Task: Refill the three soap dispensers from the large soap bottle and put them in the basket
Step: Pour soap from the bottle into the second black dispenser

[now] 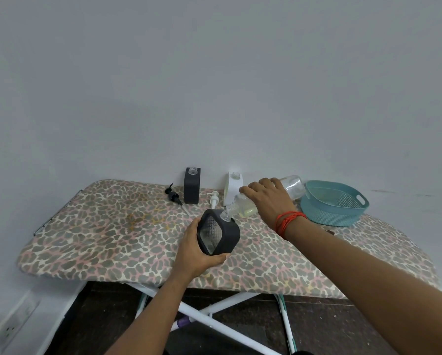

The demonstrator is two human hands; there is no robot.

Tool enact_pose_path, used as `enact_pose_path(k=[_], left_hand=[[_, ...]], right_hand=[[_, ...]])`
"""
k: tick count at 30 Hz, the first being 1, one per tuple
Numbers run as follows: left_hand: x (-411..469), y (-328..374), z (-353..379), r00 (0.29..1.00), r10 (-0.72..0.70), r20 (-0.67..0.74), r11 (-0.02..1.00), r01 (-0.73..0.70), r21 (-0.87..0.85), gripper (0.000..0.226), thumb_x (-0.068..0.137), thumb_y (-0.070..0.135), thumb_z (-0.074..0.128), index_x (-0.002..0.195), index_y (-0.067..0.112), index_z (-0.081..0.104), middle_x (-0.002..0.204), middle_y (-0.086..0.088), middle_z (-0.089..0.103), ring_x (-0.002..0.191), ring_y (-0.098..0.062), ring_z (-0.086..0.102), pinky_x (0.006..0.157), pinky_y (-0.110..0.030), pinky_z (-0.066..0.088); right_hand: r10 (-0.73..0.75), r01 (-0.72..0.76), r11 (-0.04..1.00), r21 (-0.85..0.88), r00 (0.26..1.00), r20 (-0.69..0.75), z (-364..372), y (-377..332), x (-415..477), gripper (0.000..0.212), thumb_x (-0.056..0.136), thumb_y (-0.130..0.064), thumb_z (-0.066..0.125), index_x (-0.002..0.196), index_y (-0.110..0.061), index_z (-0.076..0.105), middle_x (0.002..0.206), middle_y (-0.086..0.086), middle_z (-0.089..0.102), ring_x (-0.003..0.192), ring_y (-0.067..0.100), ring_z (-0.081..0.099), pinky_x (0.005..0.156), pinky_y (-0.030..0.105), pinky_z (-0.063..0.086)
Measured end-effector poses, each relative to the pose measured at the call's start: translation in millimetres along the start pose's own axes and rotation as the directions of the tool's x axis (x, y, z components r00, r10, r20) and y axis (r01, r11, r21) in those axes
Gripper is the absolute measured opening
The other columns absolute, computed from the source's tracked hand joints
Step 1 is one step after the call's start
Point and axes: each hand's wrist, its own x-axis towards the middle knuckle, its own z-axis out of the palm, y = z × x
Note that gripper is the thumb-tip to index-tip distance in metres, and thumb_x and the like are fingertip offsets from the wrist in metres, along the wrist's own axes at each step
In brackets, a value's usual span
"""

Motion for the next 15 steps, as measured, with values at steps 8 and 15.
enact_pose_path(k=[8,15], left_hand=[[-0.3,0.6,-0.2,1.0,0.0,-0.01,1.0,0.0,0.005,0.122,0.054,0.054,0.096,0.154,0.025,0.032,0.142,0.015,0.043,0.131,-0.005,0.043,0.104,-0.023,0.037],[-0.1,0.0,0.1,1.0,0.012,-0.013,1.0,-0.012,0.015,0.116,0.053,0.056,0.095,0.149,0.029,0.035,0.139,0.016,0.046,0.129,-0.004,0.046,0.104,-0.025,0.042]], right_hand=[[0.008,-0.008,1.0,-0.005,1.0,0.005,0.9,-1.1,-0.2,0.067,0.076,0.012,0.05,0.132,-0.026,0.048,0.117,0.0,0.063,0.11,0.028,0.053,0.106,0.047,0.035],[0.012,-0.012,1.0,-0.011,1.0,0.001,0.6,-1.3,-0.1,0.065,0.077,0.011,0.05,0.131,-0.026,0.048,0.116,0.0,0.063,0.11,0.028,0.053,0.105,0.046,0.035]])
